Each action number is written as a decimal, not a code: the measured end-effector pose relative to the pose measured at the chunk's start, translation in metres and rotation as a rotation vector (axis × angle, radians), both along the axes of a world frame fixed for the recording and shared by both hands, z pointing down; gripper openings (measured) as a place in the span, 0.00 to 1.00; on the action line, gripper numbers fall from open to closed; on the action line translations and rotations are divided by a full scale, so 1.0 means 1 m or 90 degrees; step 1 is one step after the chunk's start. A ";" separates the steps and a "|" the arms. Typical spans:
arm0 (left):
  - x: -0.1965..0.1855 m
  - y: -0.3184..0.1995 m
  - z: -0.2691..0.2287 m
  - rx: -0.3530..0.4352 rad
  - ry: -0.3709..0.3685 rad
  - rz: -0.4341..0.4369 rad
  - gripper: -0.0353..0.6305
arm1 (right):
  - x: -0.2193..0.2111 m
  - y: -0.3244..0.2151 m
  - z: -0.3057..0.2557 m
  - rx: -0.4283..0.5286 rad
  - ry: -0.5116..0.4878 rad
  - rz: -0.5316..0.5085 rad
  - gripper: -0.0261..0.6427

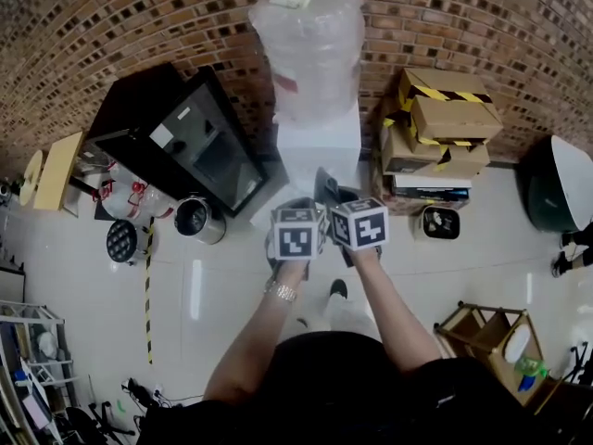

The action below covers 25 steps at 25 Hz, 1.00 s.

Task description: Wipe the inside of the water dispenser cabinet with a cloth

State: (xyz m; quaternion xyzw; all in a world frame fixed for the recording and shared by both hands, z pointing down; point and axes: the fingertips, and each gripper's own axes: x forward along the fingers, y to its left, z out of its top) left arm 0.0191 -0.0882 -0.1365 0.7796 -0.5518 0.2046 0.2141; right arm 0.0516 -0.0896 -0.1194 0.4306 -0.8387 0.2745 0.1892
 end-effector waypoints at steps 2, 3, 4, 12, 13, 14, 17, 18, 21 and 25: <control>-0.003 0.012 -0.008 0.009 0.009 0.010 0.06 | -0.005 0.015 -0.007 0.011 0.011 0.006 0.07; -0.007 0.020 -0.010 0.012 0.008 0.015 0.06 | -0.010 0.023 -0.010 0.015 0.014 0.009 0.07; -0.011 0.030 -0.010 0.013 0.006 0.020 0.06 | -0.014 0.033 -0.013 0.017 0.014 0.012 0.07; -0.043 0.119 -0.019 0.031 0.021 0.059 0.06 | -0.045 0.125 -0.028 0.046 0.006 0.065 0.07; -0.044 0.128 -0.019 0.030 0.024 0.066 0.06 | -0.045 0.135 -0.029 0.049 0.009 0.074 0.07; -0.044 0.137 -0.018 0.029 0.025 0.073 0.06 | -0.044 0.144 -0.030 0.051 0.017 0.080 0.07; -0.043 0.157 -0.014 0.025 0.025 0.086 0.06 | -0.035 0.163 -0.028 0.054 0.037 0.086 0.07; -0.042 0.161 -0.013 0.024 0.024 0.087 0.06 | -0.032 0.167 -0.027 0.055 0.040 0.083 0.07; -0.046 0.162 -0.013 0.021 0.018 0.081 0.06 | -0.028 0.170 -0.025 0.057 0.047 0.072 0.07; -0.050 0.160 -0.017 0.011 0.008 0.077 0.06 | -0.029 0.172 -0.025 0.052 0.039 0.062 0.07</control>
